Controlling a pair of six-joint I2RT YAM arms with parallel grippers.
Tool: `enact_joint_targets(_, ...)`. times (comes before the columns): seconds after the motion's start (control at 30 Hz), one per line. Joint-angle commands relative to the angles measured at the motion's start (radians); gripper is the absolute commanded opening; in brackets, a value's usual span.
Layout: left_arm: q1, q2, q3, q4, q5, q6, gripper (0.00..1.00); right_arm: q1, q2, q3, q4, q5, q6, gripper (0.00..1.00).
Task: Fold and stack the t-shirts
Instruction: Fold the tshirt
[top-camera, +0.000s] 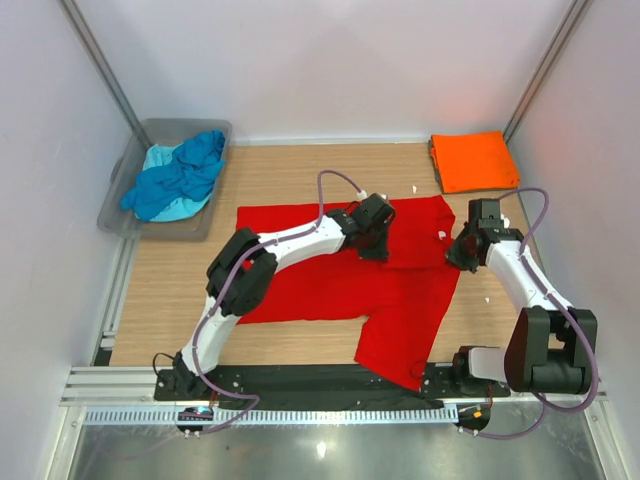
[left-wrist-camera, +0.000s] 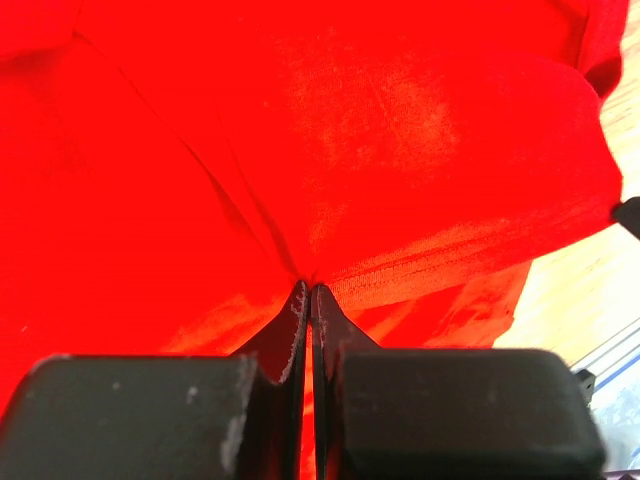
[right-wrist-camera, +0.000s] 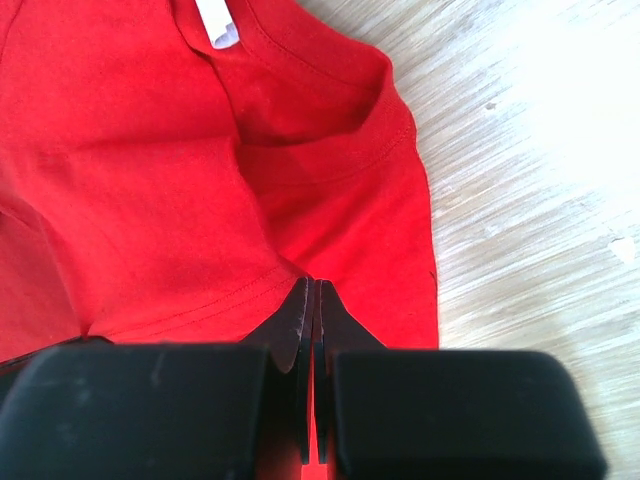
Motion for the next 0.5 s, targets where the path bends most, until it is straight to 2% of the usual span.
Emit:
enact_joint_targets(0.0,-0.008,-0.078,0.034,-0.049,-0.036,0.04,0.0,0.001,-0.049,-0.01,0.009,0.016,0.012,0.01)
enact_joint_targets(0.47,-0.022,-0.094,0.021,-0.116,-0.095,0.075,0.0,0.022,-0.131,-0.097,0.009,0.002,0.064,0.01)
